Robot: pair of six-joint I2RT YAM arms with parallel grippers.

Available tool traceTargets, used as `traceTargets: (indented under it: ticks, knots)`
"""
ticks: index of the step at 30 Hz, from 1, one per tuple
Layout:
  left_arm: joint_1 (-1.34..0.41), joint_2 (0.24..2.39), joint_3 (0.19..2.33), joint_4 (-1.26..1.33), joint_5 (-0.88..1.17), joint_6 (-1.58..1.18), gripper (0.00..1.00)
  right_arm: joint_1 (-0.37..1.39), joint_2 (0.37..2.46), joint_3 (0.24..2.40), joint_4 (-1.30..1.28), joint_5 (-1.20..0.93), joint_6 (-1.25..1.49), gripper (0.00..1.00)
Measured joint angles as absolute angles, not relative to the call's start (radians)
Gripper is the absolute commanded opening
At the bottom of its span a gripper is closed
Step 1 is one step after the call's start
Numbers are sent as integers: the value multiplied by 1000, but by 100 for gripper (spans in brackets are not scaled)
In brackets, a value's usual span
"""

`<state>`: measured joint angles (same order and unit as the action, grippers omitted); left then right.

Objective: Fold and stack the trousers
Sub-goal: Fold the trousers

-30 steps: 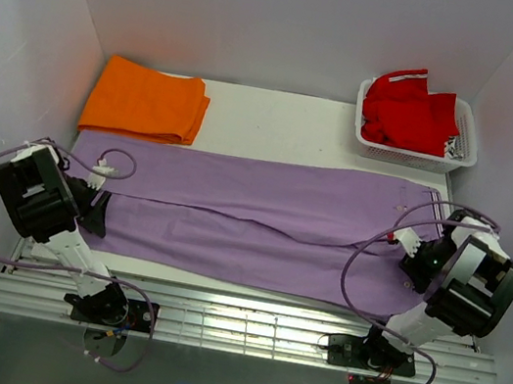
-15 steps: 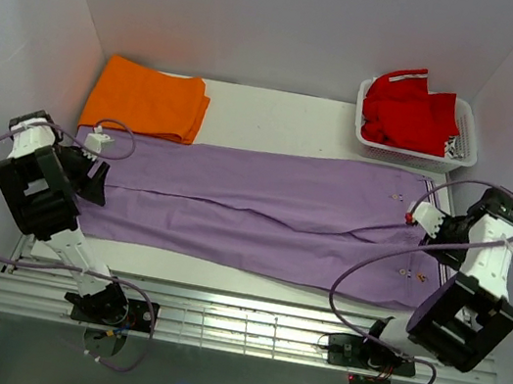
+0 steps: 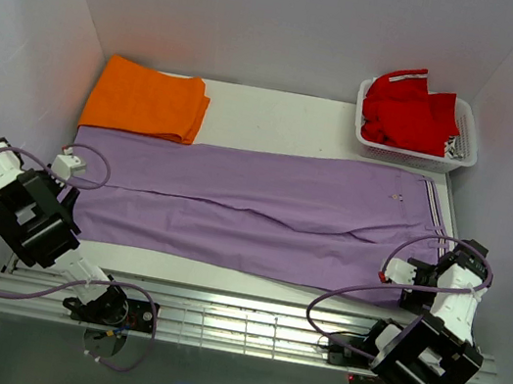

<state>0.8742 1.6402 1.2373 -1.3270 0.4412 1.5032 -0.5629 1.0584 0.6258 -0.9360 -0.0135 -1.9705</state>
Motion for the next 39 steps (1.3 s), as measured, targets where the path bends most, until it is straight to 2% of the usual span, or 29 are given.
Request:
traceTargets:
  ticks: [3, 9, 13, 17, 20, 21, 23, 24, 27, 28, 30, 34, 39]
  knots:
    - [968, 1656, 1225, -1309, 422, 1627, 82, -563, 1094, 625, -862, -6, -1978, 61]
    - [1085, 1695, 1222, -1280, 389, 1854, 74, -571, 1119, 607, -792, -2, -1983, 39]
    - [1111, 1699, 1176, -1232, 377, 1923, 71, -575, 1119, 585, -776, 2, -1988, 16]
    - [1114, 1695, 1105, -1178, 375, 1948, 66, -575, 1119, 584, -764, 17, -1991, 9]
    - [1114, 1673, 1018, -1122, 366, 1959, 57, -575, 1119, 584, -759, 21, -1990, 8]
    - [1115, 1663, 985, -1101, 361, 1964, 51, -575, 1119, 584, -759, 23, -1990, 8]
    - [1116, 1628, 946, -1058, 355, 1972, 44, -575, 1119, 584, -759, 23, -1990, 8]
    - [1116, 1613, 925, -1034, 353, 1976, 36, -575, 1119, 584, -759, 24, -1991, 8]
    - [1116, 1575, 886, -1002, 341, 1975, 24, -575, 1119, 585, -759, 24, -1990, 8]
    - [1117, 1565, 876, -994, 338, 1974, 13, -575, 1119, 586, -760, 24, -1990, 8]
    - [1119, 1558, 870, -981, 336, 1976, 2, -577, 1119, 593, -764, 24, -1991, 8]
    - [1178, 1572, 900, -1015, 359, 1979, 0, -620, 1119, 650, -808, -6, -1991, 8]
    - [1302, 1635, 1094, -1188, 462, 1978, 0, -729, 1119, 760, -876, -69, -1991, 8]
